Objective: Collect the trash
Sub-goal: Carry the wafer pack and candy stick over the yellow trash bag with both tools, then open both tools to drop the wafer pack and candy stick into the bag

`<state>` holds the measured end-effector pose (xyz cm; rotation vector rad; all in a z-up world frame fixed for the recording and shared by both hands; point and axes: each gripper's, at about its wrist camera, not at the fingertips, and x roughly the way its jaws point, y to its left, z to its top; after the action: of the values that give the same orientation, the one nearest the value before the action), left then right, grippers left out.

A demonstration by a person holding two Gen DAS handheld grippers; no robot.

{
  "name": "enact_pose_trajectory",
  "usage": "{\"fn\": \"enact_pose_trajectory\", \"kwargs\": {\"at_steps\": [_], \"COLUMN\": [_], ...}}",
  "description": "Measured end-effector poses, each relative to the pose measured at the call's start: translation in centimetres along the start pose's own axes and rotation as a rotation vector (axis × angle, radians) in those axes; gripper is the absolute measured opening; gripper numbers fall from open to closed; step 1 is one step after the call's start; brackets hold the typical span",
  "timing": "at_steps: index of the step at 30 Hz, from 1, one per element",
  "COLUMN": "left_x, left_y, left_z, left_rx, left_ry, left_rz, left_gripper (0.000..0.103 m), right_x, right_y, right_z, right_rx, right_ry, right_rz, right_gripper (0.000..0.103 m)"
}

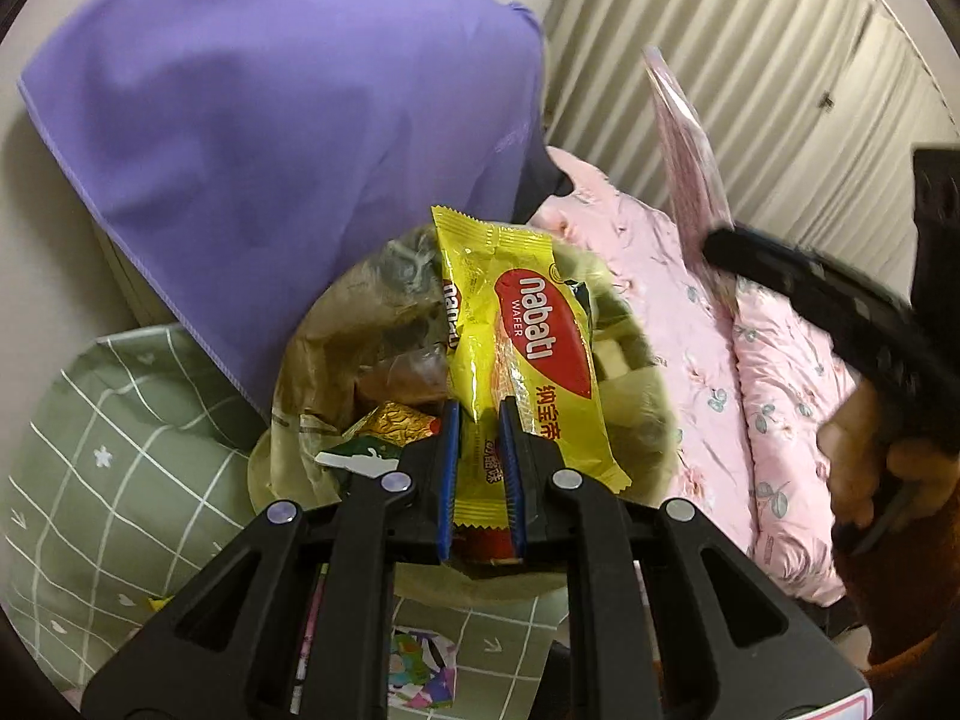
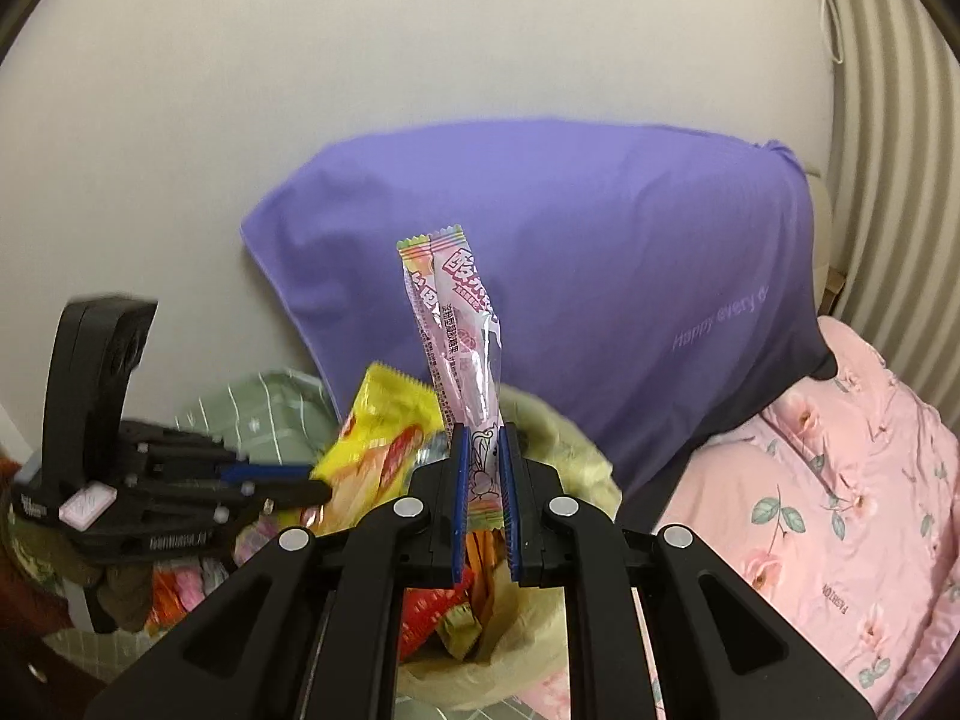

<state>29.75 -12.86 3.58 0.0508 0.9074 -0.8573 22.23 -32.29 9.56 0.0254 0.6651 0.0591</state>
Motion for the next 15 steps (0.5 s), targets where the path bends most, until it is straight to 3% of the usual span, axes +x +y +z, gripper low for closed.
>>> {"fn": "enact_pose_trajectory", "kwargs": {"at_steps": [7, 15], "left_x": [2.6, 2.2], "left_y": [1.3, 1.3], "left_z": [0.8, 1.0], "left_rx": [-0.038, -0.05], "left_ry": [0.015, 0.014], "left_rz": [0.012, 0.005], "left_gripper": [0.013, 0.013], "right_x": [3.2, 5.3], "right_y": [-1.5, -1.6], "right_z": [-1.9, -2.6], "right_rx": [0.091, 0.108], "right_ry": [0.079, 0.121], "right_rz": [0.049, 0.075], "right_gripper": [0.011, 0.011]}}
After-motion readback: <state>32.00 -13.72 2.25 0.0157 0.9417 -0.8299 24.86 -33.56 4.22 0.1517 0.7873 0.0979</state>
